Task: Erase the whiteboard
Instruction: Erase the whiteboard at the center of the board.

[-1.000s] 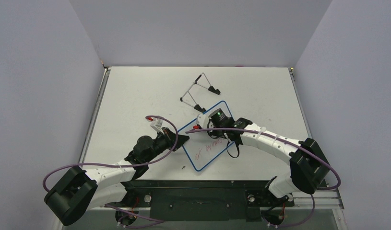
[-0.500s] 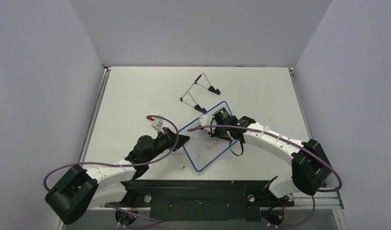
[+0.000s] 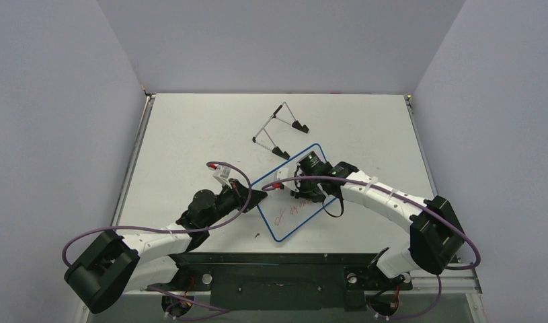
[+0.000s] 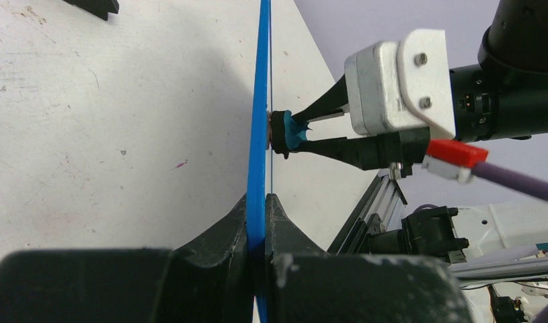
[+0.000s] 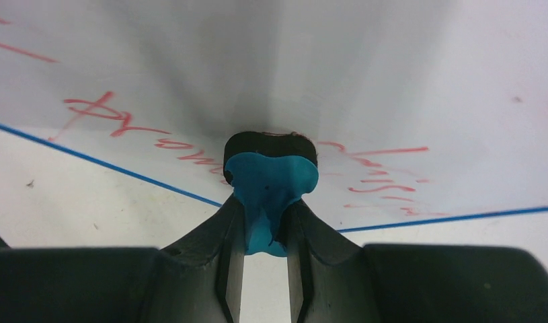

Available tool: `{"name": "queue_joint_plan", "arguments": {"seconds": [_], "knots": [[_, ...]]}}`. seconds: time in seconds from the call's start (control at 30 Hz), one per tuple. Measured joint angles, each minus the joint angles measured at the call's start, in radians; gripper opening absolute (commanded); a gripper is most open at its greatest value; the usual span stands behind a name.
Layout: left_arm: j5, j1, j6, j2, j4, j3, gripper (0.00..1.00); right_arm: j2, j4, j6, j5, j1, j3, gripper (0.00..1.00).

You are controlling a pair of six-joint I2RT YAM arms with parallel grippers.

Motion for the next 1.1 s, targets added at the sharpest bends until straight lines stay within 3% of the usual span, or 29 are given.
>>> {"name": "queue_joint_plan", "arguments": {"seconds": [0.27,0.53,0.8,1.1], "knots": [[0.0,0.0,0.004,0.0,0.001,0.0,0.0,-0.001,0.102,0.115,0.057,-0.114,0.0,0.0],[0.007,0.0,0.003,0.0,0.0,0.0,0.0,-0.005,0.031,0.024,-0.033,-0.055,0.0,0.0],[0.006,0.0,0.014,-0.004,-0.001,0.0,0.0,-0.005,0.084,0.108,-0.016,-0.12,0.0,0.0],[0.024,0.0,0.017,-0.005,-0.002,0.0,0.0,-0.014,0.029,0.035,-0.089,-0.105,0.0,0.0]]}}
